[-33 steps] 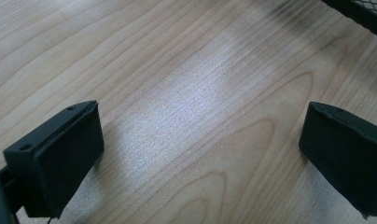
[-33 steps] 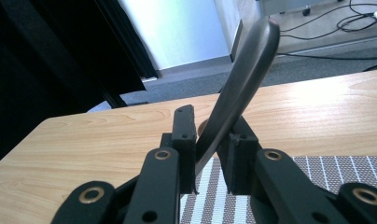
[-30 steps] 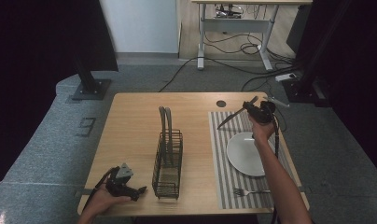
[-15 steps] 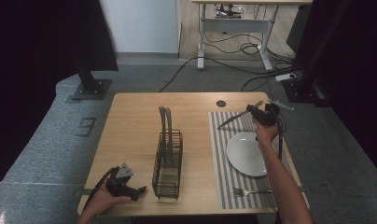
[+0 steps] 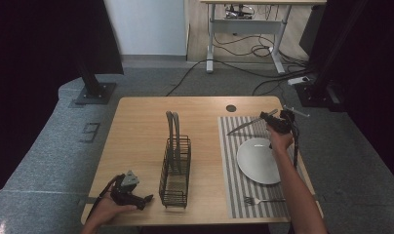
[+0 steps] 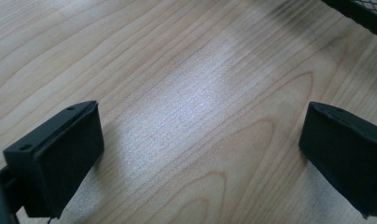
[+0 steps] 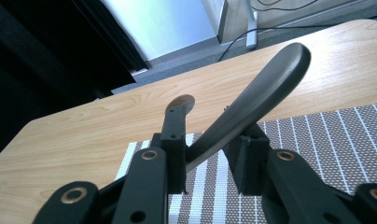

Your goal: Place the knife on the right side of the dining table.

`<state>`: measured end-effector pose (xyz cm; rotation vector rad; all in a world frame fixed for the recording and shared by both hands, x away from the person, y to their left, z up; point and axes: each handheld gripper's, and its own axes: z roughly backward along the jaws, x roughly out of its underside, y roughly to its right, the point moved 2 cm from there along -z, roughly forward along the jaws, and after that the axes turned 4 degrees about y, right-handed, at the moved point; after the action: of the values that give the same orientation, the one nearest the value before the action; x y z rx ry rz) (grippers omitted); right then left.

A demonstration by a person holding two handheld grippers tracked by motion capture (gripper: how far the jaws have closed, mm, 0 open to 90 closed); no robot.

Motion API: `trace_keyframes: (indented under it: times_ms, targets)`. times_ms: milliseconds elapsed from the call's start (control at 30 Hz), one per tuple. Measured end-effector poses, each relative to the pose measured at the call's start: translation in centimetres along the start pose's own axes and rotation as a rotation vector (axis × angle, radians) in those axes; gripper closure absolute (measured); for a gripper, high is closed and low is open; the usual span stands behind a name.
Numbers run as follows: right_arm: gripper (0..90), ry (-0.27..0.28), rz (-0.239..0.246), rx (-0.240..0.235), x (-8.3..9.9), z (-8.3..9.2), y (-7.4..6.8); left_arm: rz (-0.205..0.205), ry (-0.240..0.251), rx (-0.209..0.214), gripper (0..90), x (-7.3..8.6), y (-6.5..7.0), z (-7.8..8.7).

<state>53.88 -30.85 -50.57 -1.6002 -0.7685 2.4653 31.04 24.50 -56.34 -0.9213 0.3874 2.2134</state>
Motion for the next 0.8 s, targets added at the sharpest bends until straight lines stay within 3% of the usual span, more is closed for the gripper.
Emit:
trace_keyframes:
  times_ms: [800]
  targets:
    - [67.5,-0.018,-0.055,0.005,0.5,-0.5,1.5,0.0,0.0,0.0,0.0,0.0,0.0,0.0]
